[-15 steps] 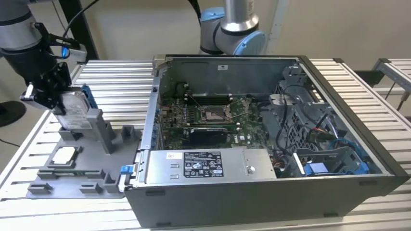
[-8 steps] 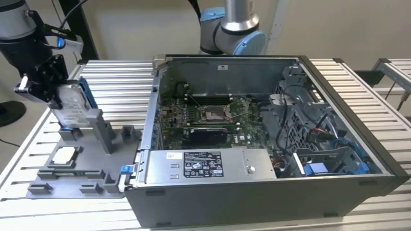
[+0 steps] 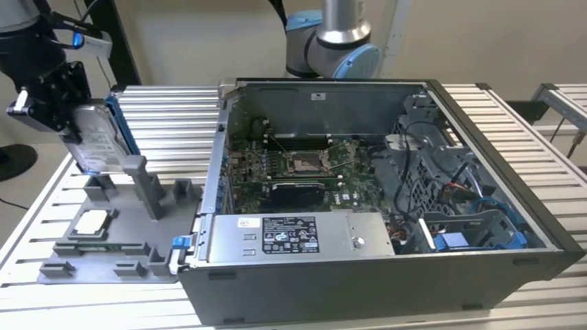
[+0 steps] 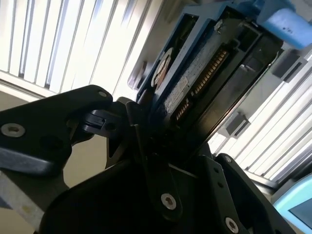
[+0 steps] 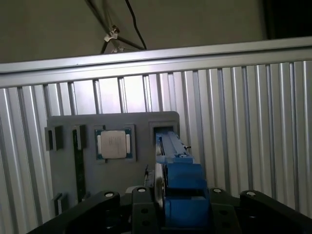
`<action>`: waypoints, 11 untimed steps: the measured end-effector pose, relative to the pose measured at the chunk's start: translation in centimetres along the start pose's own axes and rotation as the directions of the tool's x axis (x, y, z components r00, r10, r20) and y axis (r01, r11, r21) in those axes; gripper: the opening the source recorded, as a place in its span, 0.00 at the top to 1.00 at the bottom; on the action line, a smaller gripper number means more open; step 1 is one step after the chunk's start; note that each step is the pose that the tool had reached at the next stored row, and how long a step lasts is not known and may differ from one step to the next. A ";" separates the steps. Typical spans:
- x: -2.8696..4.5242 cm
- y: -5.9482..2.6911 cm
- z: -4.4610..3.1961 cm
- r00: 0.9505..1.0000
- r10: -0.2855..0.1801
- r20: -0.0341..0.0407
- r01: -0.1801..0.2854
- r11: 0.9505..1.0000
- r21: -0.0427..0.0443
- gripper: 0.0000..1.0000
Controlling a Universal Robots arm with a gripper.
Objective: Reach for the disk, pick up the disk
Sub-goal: 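Pick up the disk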
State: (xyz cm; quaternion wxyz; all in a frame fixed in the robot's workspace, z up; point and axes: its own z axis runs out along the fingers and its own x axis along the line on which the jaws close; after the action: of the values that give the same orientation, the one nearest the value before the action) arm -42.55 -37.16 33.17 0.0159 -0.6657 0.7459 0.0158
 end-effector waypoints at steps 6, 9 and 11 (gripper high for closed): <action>-0.12 0.00 -2.68 1.000 0.000 0.000 0.000 1.000 0.000 1.00; -0.18 0.01 -4.07 1.000 0.000 0.000 0.000 1.000 0.000 1.00; -0.22 0.01 -4.98 1.000 0.000 0.000 0.000 1.000 0.000 1.00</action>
State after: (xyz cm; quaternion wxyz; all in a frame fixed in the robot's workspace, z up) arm -42.55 -37.16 38.16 0.0159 -0.6657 0.7459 0.0158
